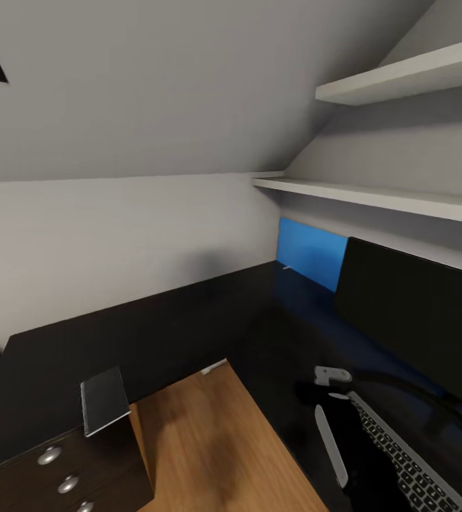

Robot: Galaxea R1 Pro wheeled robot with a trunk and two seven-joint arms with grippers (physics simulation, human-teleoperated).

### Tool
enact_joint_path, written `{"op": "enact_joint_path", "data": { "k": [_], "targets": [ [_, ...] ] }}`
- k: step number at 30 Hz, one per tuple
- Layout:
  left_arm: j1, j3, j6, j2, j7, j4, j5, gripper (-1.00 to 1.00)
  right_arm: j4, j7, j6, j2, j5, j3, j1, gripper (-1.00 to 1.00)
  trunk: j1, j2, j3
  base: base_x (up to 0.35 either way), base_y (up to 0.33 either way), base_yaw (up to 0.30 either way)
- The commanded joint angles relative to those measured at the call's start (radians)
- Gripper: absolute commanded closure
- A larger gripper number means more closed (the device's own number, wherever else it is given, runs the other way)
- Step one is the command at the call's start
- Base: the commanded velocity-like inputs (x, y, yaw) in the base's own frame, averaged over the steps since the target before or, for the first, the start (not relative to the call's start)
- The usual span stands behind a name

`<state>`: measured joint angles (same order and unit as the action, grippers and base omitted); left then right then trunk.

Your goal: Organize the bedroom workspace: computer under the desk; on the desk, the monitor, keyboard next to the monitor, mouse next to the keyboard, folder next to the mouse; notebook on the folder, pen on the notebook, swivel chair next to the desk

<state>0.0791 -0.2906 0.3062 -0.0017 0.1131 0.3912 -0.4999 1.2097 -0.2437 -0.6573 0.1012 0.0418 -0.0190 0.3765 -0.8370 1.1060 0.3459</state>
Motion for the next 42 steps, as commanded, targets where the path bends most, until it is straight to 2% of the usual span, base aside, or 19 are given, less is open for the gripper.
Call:
{"op": "enact_joint_path", "data": {
  "k": [1, 5, 8, 13, 23, 35, 42],
  "targets": [
    [0.001, -0.009, 0.004, 0.001, 0.008, 0.0, -0.005, -1.0, -0.007, -0.022, -0.003, 0.001, 0.008, -0.004, 0.001, 1.0, 0.0, 0.001, 0.001, 0.0, -0.058, 0.0],
    [0.001, -0.009, 0.005, 0.0, 0.008, 0.0, -0.005, -1.0, -0.023, -0.079, 0.0, 0.003, 0.012, -0.009, 0.002, 1.0, 0.0, 0.001, 0.001, 0.0, -0.031, 0.0],
    [0.001, -0.009, 0.005, 0.0, 0.008, 0.0, -0.005, -1.0, -0.027, -0.097, 0.007, 0.003, 0.015, -0.01, 0.002, 1.0, 0.0, 0.001, 0.001, 0.0, -0.009, 0.0],
    [0.001, -0.009, 0.005, 0.0, 0.008, 0.0, -0.005, -1.0, -0.029, -0.106, 0.018, 0.004, 0.016, -0.01, 0.002, 1.0, 0.0, 0.001, 0.001, 0.045, -0.003, 0.0],
    [0.001, -0.007, 0.005, 0.001, 0.008, 0.0, -0.005, -1.0, -0.03, -0.109, 0.024, 0.005, 0.016, -0.009, 0.002, 1.0, 0.0, 0.001, 0.001, 0.245, 0.0, 0.0],
    [0.001, -0.007, 0.004, -0.001, 0.01, 0.002, -0.007, -1.0, -0.057, -0.111, 0.024, 0.003, 0.012, -0.007, 0.004, 1.0, 0.0, 0.001, 0.001, 0.033, 0.0, 0.0],
    [0.001, -0.004, 0.003, -0.009, 0.019, 0.004, -0.011, -1.0, -0.068, -0.111, 0.022, 0.003, 0.012, -0.006, 0.004, 1.0, -0.027, 0.05, 0.023, 0.001, 0.0, 0.0]
  ]
}}
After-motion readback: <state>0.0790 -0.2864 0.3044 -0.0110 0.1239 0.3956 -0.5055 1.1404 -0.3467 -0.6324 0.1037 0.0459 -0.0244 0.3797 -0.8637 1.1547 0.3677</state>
